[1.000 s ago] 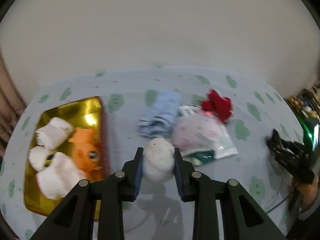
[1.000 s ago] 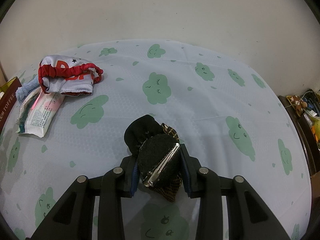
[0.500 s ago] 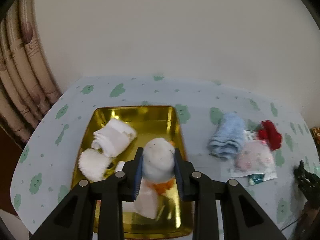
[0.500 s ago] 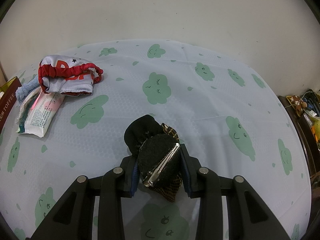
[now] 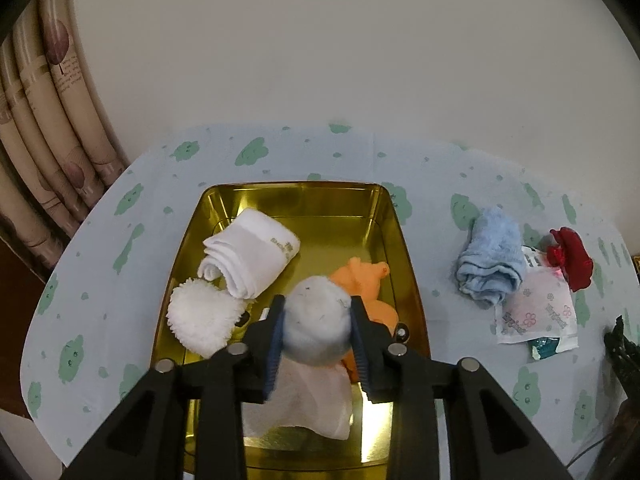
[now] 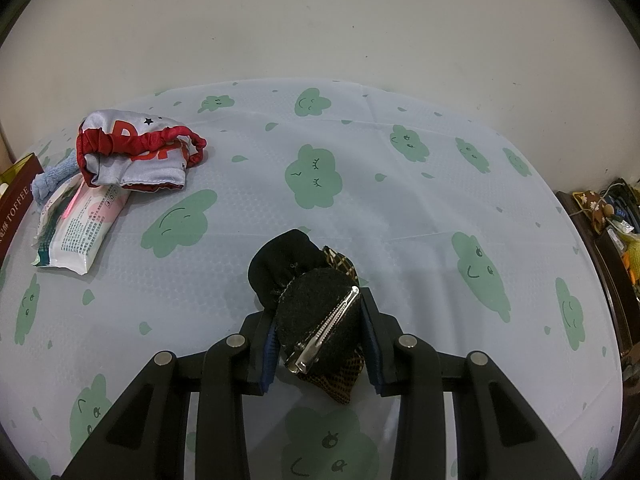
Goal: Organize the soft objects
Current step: 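Carry the white ball into the gold tin and open the left gripper, then carry the black knit item over the tin with the right gripper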
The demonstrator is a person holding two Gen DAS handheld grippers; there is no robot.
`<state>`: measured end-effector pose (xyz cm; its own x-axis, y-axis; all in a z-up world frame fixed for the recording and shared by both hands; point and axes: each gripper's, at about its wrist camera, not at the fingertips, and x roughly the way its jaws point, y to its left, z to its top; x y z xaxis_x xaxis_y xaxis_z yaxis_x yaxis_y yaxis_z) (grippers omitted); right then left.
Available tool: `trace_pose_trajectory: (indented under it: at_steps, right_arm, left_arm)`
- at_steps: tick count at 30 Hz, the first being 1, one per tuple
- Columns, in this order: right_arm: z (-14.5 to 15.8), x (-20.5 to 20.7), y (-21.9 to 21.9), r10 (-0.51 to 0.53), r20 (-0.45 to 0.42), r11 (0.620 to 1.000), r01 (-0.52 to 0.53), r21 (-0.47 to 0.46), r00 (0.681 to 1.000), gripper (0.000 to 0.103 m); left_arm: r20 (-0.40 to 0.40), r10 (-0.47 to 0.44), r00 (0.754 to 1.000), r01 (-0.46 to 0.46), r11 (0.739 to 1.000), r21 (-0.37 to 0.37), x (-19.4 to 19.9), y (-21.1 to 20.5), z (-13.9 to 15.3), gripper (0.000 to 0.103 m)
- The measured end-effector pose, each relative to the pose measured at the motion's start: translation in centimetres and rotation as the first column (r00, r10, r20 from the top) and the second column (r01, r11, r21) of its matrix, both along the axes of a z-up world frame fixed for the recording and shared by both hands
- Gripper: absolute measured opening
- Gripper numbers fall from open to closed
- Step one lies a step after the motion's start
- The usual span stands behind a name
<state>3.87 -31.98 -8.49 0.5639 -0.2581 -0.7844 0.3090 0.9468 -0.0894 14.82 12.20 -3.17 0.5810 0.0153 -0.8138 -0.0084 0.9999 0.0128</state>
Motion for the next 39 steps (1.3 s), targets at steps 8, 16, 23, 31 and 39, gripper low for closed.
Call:
trace_pose_trajectory:
  at_steps: [8,16,23,31,39]
  right_arm:
    - [0.0,-0.1,0.0,-0.001,0.001,1.0,0.001,0.005,1.0,0.034]
    - [-0.1,0.0,0.0,-0.001,0.0,1.0,0.001,0.0,1.0,0.034]
    - [-0.1,0.0,0.0,-0.006,0.0,1.0,0.006,0.001,1.0,0.034]
    - [-0.1,0.0,-0.2,-0.011,-0.002,1.0,0.011,-0.006,1.0,0.037]
    - [-0.2,-0.1,-0.1,-0.011,-0.003,1.0,0.011,-0.016,1.0,0.037]
  left_arm:
    - [-0.031,-0.008,0.999,0.006,0.999,-0.054,0.2,1.0,0.5,0.044]
    - [-0.004,-0.042,0.999,0.042,0.999,-0.012,-0.8,0.9,1.4,0.05]
    - [0.077,-0.026,0.997,0.026,1.0,0.002,-3.6,2.2,1.6,0.052]
    - [0.133,-0.031,0.991,0.032,0.999,-0.002,-6.4,4.3,1.9,0.052]
    - [0.147,0.048,0.988,-0.037,0.996,-0.082,-6.9,6.6,1.8,0.052]
